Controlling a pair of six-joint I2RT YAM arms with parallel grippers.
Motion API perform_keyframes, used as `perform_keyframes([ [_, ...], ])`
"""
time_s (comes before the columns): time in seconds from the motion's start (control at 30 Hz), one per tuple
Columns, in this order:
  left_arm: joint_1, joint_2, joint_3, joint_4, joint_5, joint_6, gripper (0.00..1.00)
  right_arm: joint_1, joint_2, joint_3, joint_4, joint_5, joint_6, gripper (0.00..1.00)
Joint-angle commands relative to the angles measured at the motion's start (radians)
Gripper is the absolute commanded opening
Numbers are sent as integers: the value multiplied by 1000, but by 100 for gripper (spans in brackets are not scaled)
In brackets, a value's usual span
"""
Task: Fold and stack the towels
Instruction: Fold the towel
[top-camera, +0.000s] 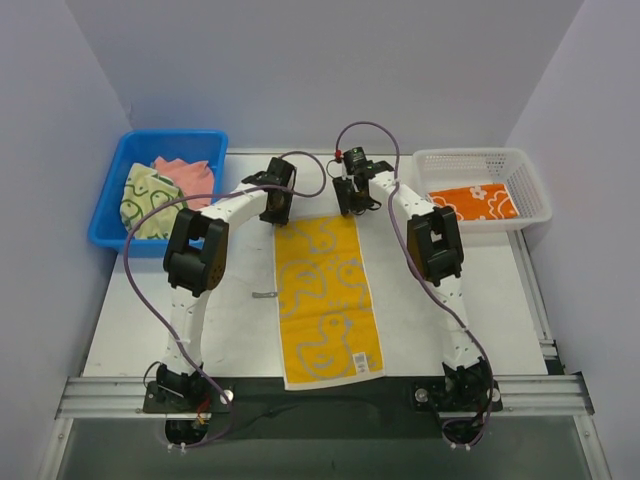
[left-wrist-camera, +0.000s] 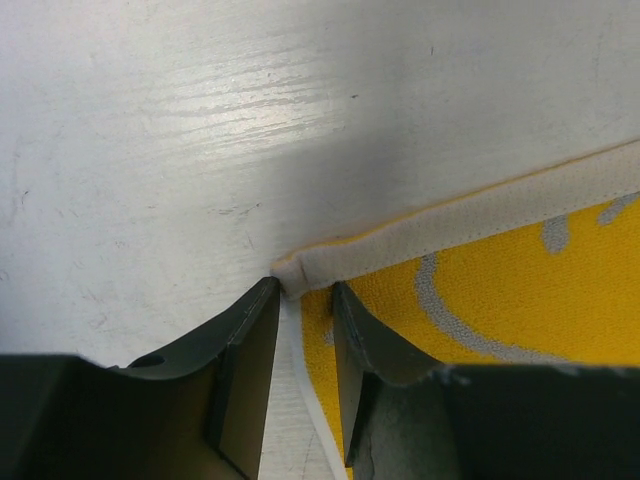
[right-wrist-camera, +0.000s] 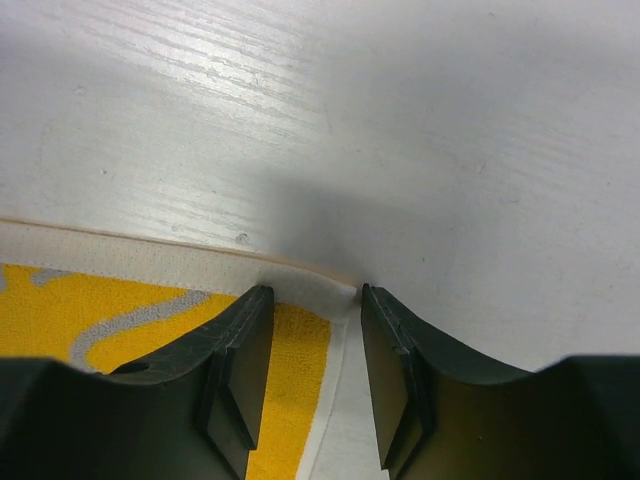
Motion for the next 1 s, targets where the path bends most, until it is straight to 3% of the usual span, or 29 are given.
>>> perform_keyframes([
  [0.0,-2,70,-22,-37,-1,12,38,10,56,20,-144,-20,4,38],
  [0.13,1,73,-22,-36,0,10,31,4,61,1,-151,-35,9,21],
  [0.27,10,79,-16,-36,11,7,19,1,64,3,-152,-48,2,7],
  [0.3,15,80,-12,-36,16,5,13,0,62,3,-151,-51,1,0],
  [0.4,27,75,-1,-37,33,8,0,-6,47,1,-148,-42,-4,0],
  [0.63,59,46,69,-42,59,24,0,-26,-56,3,-85,-22,-5,0],
  [0.97,78,92,370,-40,50,102,0,-101,-159,3,133,34,38,0],
])
